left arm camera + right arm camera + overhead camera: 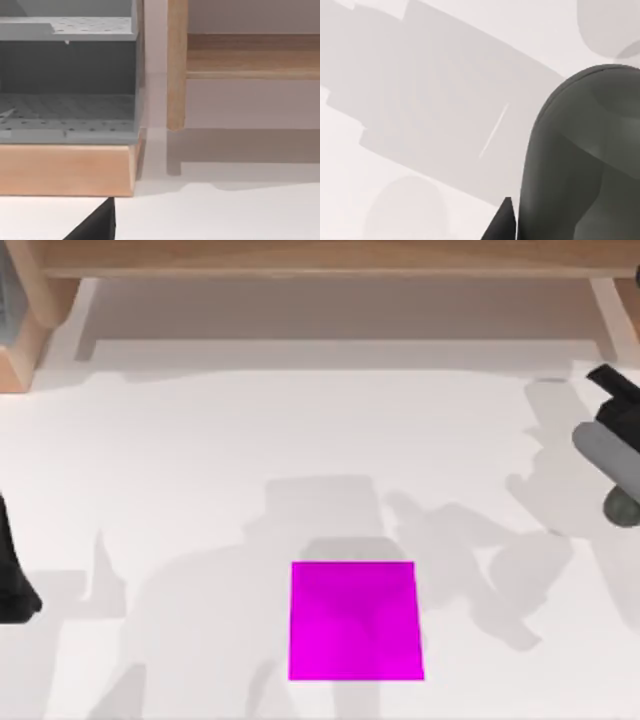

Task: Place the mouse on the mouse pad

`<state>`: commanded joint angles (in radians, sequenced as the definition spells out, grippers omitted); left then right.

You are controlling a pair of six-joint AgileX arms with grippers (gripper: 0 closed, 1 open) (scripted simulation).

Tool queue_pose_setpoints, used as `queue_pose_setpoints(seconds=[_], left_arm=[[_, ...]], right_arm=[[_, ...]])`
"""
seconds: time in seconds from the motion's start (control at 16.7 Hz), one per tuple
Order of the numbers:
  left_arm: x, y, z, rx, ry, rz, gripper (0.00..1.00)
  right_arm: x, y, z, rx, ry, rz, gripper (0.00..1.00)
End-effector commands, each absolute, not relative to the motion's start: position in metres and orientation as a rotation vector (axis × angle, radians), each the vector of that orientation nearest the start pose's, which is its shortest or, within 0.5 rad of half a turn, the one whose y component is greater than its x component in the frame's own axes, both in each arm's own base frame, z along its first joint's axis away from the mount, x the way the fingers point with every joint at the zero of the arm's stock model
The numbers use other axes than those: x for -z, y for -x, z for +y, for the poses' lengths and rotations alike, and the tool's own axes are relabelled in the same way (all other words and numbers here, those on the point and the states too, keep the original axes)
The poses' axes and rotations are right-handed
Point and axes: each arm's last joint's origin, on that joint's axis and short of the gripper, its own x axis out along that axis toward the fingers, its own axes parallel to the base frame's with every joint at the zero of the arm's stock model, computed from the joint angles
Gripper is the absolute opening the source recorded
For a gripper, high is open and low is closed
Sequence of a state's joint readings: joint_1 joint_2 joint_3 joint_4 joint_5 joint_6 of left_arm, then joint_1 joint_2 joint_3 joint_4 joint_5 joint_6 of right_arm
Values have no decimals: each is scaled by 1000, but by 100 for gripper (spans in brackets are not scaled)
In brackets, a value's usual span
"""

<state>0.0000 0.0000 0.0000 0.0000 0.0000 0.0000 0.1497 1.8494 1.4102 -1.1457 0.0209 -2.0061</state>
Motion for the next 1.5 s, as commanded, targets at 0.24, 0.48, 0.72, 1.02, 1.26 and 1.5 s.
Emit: queue_pose_setpoints(seconds=[0.24, 0.48, 0.72, 1.02, 1.26, 1.5], left_arm=[[-160, -106, -1, 0, 0, 0, 100], [-160, -106, -1, 0, 0, 0, 100], [-160, -106, -1, 0, 0, 0, 100], [-160, -106, -1, 0, 0, 0, 100], [-160, -106, -1, 0, 0, 0, 100], [-160, -106, -1, 0, 0, 0, 100]], right_arm=[[-194, -328, 179, -1955, 1944, 526, 0], [-187, -287, 273, -2147, 2163, 167, 0], [-185, -267, 306, -2199, 2242, 11, 0], [-186, -267, 304, -2197, 2238, 16, 0], [-182, -266, 307, -2207, 2229, -7, 0], [-173, -262, 310, -2238, 2193, -48, 0]])
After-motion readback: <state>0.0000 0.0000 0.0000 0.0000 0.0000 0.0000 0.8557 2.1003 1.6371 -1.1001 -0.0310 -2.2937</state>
